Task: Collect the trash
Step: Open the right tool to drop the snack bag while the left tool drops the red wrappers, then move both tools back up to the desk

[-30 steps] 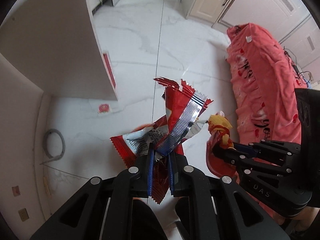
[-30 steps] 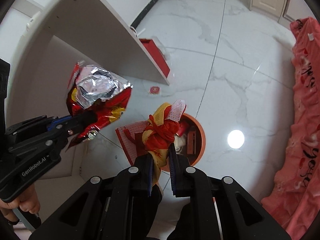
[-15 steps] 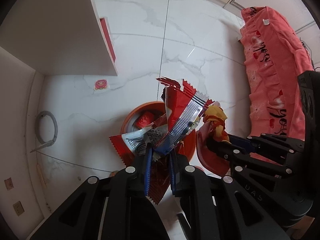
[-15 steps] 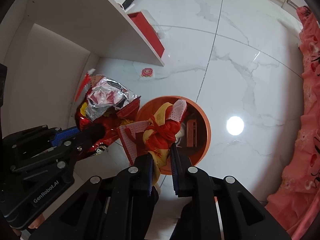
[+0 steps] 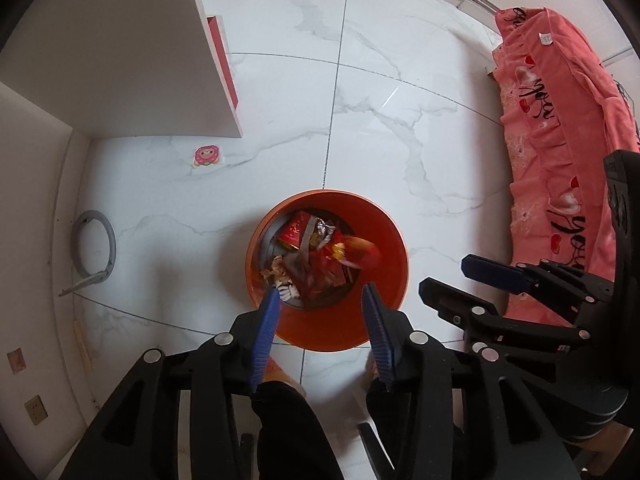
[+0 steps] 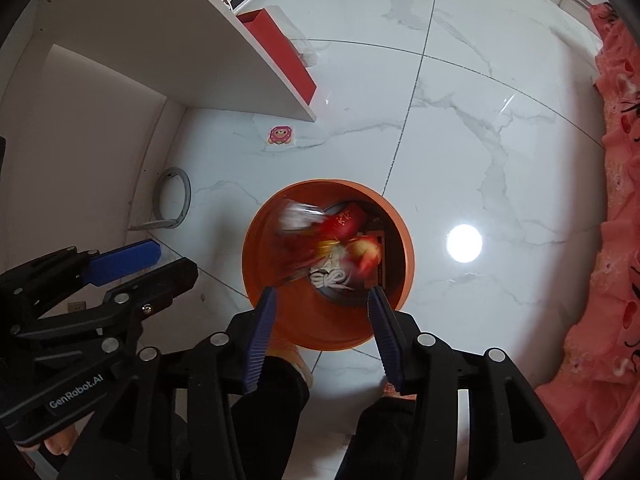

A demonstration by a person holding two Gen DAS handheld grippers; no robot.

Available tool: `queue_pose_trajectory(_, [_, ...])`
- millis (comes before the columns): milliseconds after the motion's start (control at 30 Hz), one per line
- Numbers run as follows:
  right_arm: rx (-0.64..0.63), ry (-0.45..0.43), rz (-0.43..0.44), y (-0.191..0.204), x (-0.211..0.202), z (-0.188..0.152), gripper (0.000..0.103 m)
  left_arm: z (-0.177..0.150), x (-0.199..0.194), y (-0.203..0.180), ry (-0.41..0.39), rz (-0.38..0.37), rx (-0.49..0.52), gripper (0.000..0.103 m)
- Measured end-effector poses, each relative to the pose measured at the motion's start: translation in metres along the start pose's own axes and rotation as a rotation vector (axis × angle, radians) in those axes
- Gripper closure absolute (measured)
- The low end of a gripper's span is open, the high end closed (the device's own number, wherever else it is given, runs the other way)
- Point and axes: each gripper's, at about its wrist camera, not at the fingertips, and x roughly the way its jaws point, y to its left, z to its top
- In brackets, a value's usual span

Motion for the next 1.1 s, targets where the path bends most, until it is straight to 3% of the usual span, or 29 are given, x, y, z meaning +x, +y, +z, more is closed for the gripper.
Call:
queue_pose_trajectory(233, [0.004, -0.017, 0.007, -0.004, -0.020, -0.004, 0.055, -0.008, -0.022, 0.005, -0.022, -0.006, -0.025, 0.058])
queue_pose_trajectory(533, [-0.009, -0.098, 0.063, 0.002, -0.101, -0.015, 0.055, -0.028, -0.095, 0.001, -0.105, -0.013, -0.055, 0.058])
queue_pose_trajectory(833, [-0.071, -0.202, 0.136, 0.031, -0.209, -0.025, 0.054, -0.041, -0.194, -0.029, -0.257, -0.043, -0.063, 0.058])
queue_pose_trajectory(900, [-0.103, -0.235, 0.144, 0.042, -0.236, -0.024, 0.047, -0.045, -0.215, -0.032, -0.296, -0.043, -0.066, 0.054])
queue_pose_trajectory(967, [-0.136, -0.272, 0.155, 0.053, -0.261, -0.022, 0.047, -0.050, -0.241, -0.031, -0.356, -0.037, -0.079, 0.046])
queue_pose_trajectory(1100, [-0.219, -0.336, 0.176, 0.081, -0.308, -0.016, 0.047, -0.061, -0.283, -0.020, -0.450, -0.012, -0.112, 0.046])
